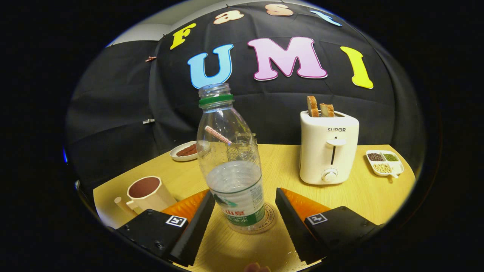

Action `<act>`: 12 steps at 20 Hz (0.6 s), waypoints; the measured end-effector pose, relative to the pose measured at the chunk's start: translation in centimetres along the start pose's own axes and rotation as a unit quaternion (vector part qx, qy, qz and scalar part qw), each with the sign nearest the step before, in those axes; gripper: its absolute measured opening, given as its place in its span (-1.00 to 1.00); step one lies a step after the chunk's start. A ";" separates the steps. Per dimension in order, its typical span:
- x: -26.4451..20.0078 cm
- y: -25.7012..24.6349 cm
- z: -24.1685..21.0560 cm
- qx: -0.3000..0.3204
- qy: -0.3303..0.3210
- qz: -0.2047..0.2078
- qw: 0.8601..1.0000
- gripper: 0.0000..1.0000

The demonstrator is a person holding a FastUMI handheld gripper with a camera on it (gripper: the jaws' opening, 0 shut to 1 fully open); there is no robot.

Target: Take the bottle from table, then pour the juice into the cup, finally place the bottle on the coaster

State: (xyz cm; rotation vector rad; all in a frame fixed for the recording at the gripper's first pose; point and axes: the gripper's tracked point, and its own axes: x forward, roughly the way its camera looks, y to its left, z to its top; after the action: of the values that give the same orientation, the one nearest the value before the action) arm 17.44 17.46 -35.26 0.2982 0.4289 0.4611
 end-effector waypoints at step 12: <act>-9.1 3.2 4.8 0.004 -0.010 -0.032 0.999 0.96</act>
State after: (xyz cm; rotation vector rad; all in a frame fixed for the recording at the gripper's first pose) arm 11.09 14.94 -26.95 0.2948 0.4199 0.3932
